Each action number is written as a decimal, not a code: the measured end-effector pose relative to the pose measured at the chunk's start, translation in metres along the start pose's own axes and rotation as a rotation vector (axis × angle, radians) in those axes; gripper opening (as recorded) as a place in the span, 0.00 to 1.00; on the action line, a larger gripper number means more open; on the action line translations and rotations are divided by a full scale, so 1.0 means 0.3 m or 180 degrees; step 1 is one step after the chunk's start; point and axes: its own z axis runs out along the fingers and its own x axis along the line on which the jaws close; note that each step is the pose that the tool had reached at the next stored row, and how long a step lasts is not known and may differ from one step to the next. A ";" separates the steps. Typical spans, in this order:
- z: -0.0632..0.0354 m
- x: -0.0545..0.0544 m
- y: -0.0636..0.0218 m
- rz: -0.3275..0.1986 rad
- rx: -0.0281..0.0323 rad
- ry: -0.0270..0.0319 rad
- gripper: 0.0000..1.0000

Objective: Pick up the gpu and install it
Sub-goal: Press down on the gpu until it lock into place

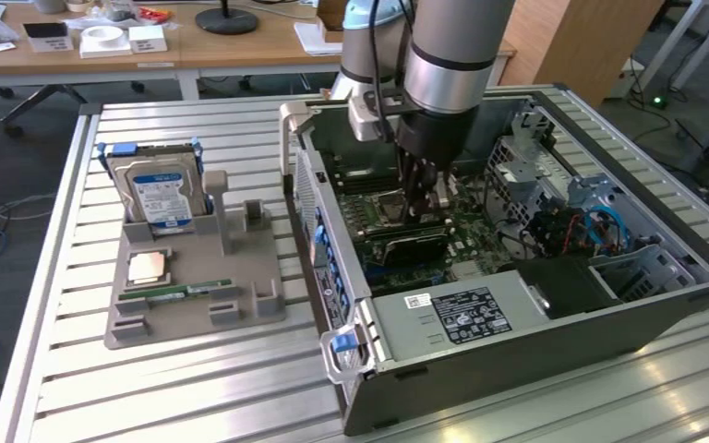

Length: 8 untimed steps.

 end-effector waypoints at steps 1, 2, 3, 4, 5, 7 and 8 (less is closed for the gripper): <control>-0.005 0.000 0.000 0.0007 0.0000 0.0001 0.11; -0.009 -0.001 0.000 0.0014 0.0000 0.0002 0.11; -0.015 -0.001 -0.001 0.0021 0.0000 0.0003 0.11; -0.020 -0.001 -0.001 0.0028 0.0000 0.0004 0.11; -0.024 -0.002 -0.001 0.0035 0.0001 0.0005 0.11; -0.034 -0.002 -0.001 0.0048 0.0001 0.0007 0.11; -0.038 -0.002 -0.001 0.0053 0.0001 0.0007 0.11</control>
